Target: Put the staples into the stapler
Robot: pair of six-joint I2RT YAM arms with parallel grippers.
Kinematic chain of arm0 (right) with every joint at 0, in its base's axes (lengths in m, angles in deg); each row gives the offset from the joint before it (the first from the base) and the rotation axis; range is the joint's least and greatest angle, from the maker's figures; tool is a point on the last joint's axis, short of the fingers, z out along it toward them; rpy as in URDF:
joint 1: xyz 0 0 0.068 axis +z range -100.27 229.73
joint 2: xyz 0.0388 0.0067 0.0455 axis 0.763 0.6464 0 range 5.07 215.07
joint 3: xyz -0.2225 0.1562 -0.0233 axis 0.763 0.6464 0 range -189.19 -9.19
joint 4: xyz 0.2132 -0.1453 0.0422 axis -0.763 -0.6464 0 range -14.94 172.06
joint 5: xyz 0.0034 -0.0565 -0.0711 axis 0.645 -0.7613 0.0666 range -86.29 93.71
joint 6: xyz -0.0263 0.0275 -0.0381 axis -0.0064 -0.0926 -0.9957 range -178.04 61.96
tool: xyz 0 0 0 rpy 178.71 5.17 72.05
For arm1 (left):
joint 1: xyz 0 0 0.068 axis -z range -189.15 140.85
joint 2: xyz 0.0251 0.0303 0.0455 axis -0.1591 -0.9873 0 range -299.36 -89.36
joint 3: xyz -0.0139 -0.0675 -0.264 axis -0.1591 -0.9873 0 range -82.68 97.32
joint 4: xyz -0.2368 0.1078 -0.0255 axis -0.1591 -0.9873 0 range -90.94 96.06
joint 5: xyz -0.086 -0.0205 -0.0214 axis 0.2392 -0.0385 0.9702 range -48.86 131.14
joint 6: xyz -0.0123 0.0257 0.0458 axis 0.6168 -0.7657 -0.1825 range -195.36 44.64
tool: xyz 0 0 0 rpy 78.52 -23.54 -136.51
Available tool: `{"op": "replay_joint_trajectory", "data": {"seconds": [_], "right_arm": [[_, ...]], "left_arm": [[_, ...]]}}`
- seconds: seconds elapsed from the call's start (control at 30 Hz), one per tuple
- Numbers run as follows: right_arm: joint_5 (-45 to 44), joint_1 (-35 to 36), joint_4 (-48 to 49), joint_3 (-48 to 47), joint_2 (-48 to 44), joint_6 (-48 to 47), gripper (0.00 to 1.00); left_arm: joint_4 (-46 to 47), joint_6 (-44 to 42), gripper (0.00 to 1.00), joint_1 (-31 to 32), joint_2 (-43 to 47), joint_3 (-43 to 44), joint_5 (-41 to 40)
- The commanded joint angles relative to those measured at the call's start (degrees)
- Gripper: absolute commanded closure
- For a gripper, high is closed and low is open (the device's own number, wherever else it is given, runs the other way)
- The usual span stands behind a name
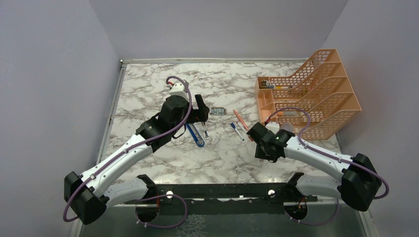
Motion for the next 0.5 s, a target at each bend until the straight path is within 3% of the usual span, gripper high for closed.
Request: {"op": "replay_joint_trajectory", "data": {"seconds": [0.0, 0.23, 0.47], "right_arm": [[-1.22, -0.41, 0.09, 0.22, -0.33, 1.37, 0.63], [-0.05, -0.41, 1.09, 0.19, -0.79, 0.18, 0.77], [15.92, -0.41, 15.81, 1.61, -3.10, -5.64, 0.76]], "left_arm": [[1.74, -0.04, 0.03, -0.16, 1.06, 0.41, 0.74], [2.09, 1.46, 0.03, -0.18, -0.64, -0.47, 3.39], [4.29, 7.14, 0.06, -0.16, -2.74, -5.82, 10.02]]}}
